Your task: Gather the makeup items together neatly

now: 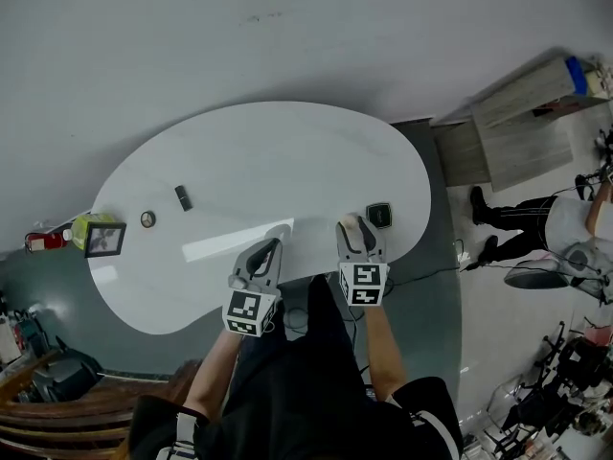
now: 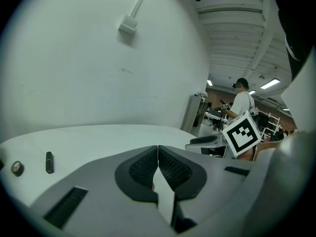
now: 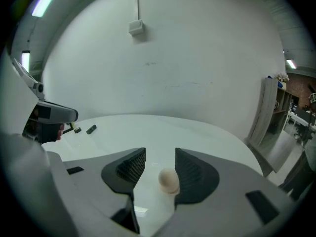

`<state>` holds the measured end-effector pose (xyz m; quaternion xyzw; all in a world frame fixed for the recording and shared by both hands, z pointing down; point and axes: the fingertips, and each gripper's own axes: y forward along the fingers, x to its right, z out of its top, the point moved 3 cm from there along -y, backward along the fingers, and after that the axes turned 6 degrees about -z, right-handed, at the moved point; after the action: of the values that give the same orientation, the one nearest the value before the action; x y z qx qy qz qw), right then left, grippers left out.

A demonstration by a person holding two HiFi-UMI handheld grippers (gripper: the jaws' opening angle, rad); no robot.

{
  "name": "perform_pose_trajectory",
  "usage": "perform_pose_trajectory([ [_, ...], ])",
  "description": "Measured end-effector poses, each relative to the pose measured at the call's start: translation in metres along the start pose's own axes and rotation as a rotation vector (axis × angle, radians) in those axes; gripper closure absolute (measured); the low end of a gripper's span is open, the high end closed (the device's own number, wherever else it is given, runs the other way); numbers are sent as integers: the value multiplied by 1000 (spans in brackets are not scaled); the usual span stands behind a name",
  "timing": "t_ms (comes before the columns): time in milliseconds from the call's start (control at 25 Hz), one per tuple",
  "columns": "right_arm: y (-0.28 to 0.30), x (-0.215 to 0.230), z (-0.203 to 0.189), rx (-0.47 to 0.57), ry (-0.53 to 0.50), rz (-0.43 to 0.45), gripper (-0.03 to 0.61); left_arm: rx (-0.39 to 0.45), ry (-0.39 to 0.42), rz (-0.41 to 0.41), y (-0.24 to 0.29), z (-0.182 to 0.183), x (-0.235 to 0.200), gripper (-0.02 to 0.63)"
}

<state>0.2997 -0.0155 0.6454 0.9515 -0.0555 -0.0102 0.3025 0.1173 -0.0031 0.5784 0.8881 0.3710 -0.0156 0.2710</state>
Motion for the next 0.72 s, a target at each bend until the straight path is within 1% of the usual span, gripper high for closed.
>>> perform_pose_trajectory([
  [160, -13, -13, 25, 38, -17, 37, 382, 37, 17, 14, -14, 17, -3, 594],
  [360, -28, -35, 53, 76, -40, 98, 386, 94, 40, 56, -39, 39, -11, 594],
  [440, -34, -46, 63, 96, -56, 110, 398, 111, 50, 72, -51, 46, -15, 594],
  [520, -41, -57, 76, 122, -81, 119, 431, 129, 53, 91, -62, 52, -20, 594],
  [720, -64, -81, 104, 197, -110, 150, 455, 162, 64, 127, -89, 62, -24, 594],
])
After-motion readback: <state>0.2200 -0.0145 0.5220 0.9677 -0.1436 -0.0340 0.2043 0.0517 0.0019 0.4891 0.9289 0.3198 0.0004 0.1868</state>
